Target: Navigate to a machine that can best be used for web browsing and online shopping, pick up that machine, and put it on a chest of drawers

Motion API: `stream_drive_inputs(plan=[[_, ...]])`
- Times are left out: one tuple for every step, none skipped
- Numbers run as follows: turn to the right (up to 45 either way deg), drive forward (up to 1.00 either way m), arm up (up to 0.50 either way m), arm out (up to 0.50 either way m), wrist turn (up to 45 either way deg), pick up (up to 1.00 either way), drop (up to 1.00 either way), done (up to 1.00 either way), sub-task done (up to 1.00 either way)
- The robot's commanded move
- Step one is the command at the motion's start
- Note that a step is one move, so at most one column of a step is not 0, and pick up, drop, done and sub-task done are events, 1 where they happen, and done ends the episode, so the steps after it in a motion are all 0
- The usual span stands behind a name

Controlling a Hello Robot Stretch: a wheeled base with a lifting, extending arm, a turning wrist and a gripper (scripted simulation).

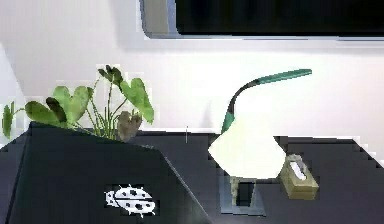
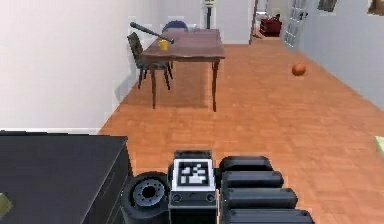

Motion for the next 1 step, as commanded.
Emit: stream_drive_inputs(plan=[[6.0, 0.0, 0.0, 0.0, 0.0, 0.0, 0.0, 0.0, 0.0]])
